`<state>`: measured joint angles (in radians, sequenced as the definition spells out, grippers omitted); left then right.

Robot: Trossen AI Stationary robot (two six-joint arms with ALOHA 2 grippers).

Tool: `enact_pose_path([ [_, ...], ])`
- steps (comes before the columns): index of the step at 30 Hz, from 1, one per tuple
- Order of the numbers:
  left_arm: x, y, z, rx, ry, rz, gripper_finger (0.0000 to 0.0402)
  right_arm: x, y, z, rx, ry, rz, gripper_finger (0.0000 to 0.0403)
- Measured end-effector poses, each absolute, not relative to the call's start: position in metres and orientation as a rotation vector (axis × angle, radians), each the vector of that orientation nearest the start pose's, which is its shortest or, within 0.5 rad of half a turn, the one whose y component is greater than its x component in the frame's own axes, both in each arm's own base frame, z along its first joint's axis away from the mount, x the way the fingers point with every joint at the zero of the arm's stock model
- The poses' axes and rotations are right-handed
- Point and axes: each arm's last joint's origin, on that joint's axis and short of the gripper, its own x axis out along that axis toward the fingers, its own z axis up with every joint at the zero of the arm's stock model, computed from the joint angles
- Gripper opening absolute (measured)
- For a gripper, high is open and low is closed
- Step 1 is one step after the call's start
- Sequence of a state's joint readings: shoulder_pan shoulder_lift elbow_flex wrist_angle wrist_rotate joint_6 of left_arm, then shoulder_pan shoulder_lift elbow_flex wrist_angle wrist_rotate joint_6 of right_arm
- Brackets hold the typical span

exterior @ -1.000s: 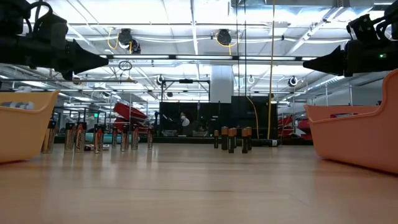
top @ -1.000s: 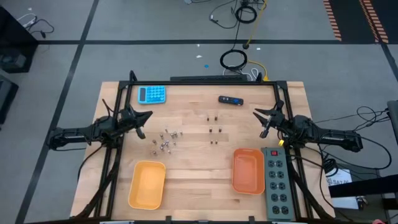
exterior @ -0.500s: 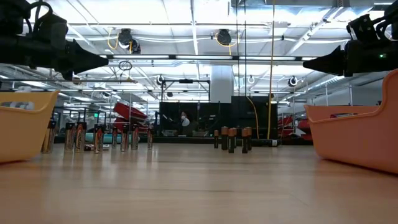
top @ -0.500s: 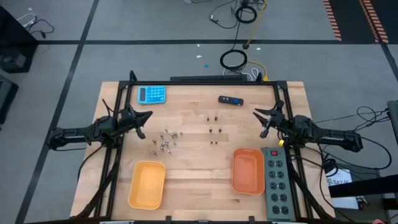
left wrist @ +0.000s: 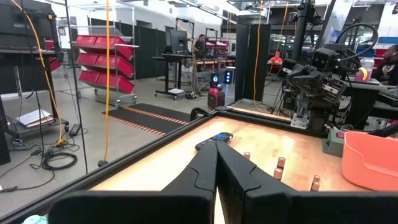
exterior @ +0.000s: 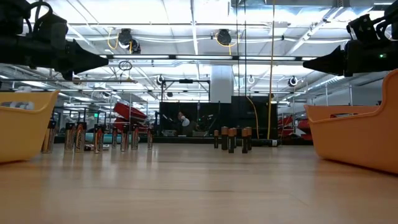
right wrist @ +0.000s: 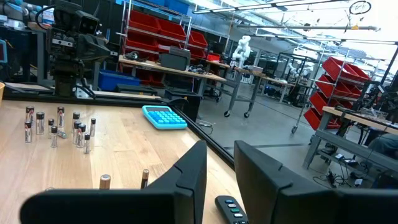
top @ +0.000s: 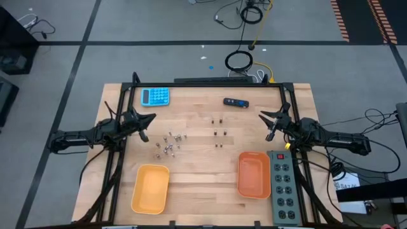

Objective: Sort batteries

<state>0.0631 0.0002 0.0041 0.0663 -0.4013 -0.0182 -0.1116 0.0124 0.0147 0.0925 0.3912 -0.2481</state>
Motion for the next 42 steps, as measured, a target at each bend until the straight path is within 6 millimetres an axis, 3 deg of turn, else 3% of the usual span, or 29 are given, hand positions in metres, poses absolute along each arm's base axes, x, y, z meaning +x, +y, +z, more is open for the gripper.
enact_pose_path([
  [10, 0.094, 0.017, 0.171, -0.03, -0.074, 0.464, 0.0009, 0.093, -0.022, 0.176, -0.223, -0.034, -0.511, 0.0073],
  [19, 0.094, 0.018, 0.173, -0.035, -0.092, 0.479, 0.0009, 0.093, -0.022, 0.176, -0.095, -0.068, -0.507, 0.0073],
  [31, 0.093, 0.018, 0.178, 0.007, -0.132, 0.493, 0.001, 0.095, -0.019, 0.177, 0.203, -0.135, -0.378, 0.0073],
  [38, 0.09, 0.02, 0.184, -0.017, -0.202, 0.589, 0.0048, 0.096, -0.016, 0.177, 0.306, -0.144, -0.271, 0.0081],
  [42, 0.092, 0.02, 0.182, -0.008, -0.172, 0.552, 0.0047, 0.096, -0.016, 0.177, 0.391, -0.158, -0.262, 0.0072],
])
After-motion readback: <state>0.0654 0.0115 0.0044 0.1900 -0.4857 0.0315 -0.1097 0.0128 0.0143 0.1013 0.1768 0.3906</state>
